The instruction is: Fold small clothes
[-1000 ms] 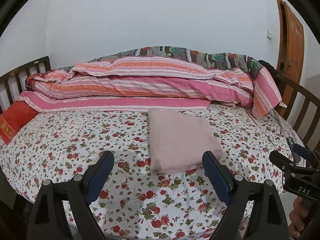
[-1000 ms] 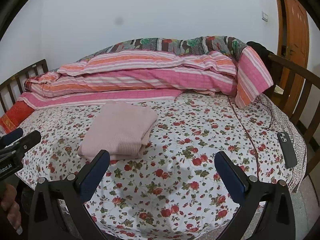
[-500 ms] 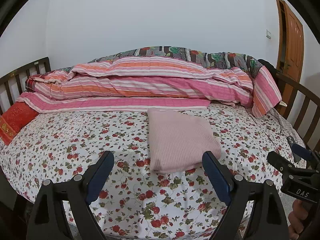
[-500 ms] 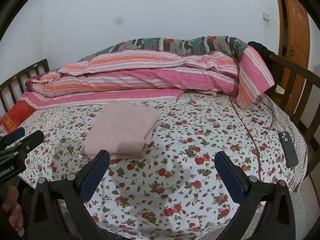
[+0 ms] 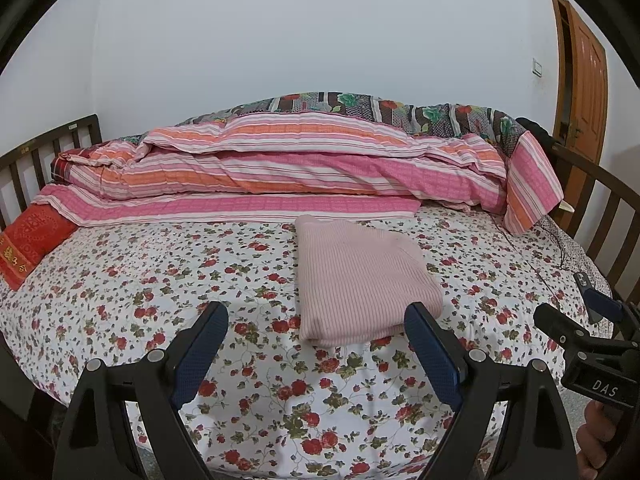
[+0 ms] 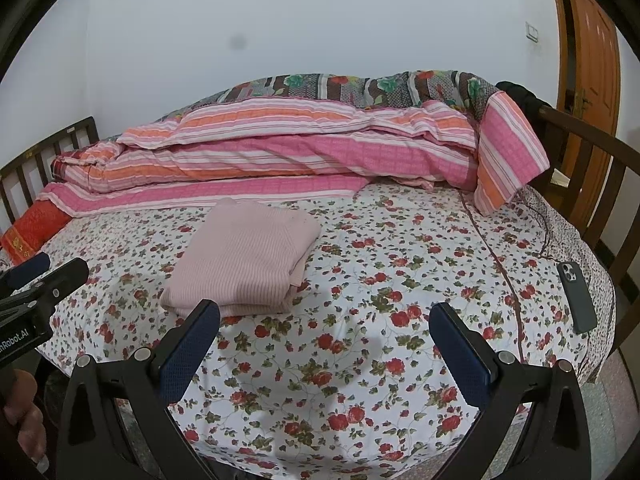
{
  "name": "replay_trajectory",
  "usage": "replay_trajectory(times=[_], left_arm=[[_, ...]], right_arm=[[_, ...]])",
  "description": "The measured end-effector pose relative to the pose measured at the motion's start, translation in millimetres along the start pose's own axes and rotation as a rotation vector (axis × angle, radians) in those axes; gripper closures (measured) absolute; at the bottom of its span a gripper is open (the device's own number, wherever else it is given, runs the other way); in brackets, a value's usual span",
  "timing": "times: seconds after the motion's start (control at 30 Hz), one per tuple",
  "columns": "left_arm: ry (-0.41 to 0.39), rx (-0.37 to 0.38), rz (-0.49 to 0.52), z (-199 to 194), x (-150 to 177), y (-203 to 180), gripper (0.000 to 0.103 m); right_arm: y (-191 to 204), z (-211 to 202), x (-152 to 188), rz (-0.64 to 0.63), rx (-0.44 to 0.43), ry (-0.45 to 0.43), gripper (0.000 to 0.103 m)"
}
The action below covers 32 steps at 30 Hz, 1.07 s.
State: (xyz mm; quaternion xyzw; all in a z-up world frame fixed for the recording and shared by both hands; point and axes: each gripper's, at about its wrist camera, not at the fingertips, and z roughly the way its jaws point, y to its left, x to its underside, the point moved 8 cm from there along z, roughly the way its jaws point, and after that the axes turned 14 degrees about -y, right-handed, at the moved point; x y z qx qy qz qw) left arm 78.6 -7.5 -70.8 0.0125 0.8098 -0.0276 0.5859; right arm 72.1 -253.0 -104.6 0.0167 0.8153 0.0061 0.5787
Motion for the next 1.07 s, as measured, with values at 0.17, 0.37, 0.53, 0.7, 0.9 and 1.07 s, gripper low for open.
replay_trajectory(times=[0.17,0.37,0.53,0.7,0.9,1.07], left_arm=[[0.001,-0.002,0.0,-0.3,0.3,-0.3,0.014],[0.001,-0.002,-0.001,0.4,0.1,0.4,0.014],[0.0,-0.001,0.0,0.7,0.7,1.2,0.014],[0.0,0.0,-0.001,0.6,0.7,1.0,0.014],[0.0,0.001,-0.003,0.7,1.0,2.6,0.014],[-0.029,-0.007,-0.026,-2.3,-1.3,5.8,0.014]], right_arm=[[1.6,-0.5,0.5,-0.006,0.002,-0.002,0.001],[3.4,-1.0,0.9,-0.007,0.005,-0.002,0.001],[4.0,-1.5,1.0,-0.005,0.005,-0.002,0.001],[4.2,-1.6,1.0,-0.005,0.004,-0.001,0.001],[5.2,-1.9,1.0,-0.006,0.002,-0.001,0.001],[8.1,-1.2,0.5,-0.01,-0.005,-0.003,0.001]])
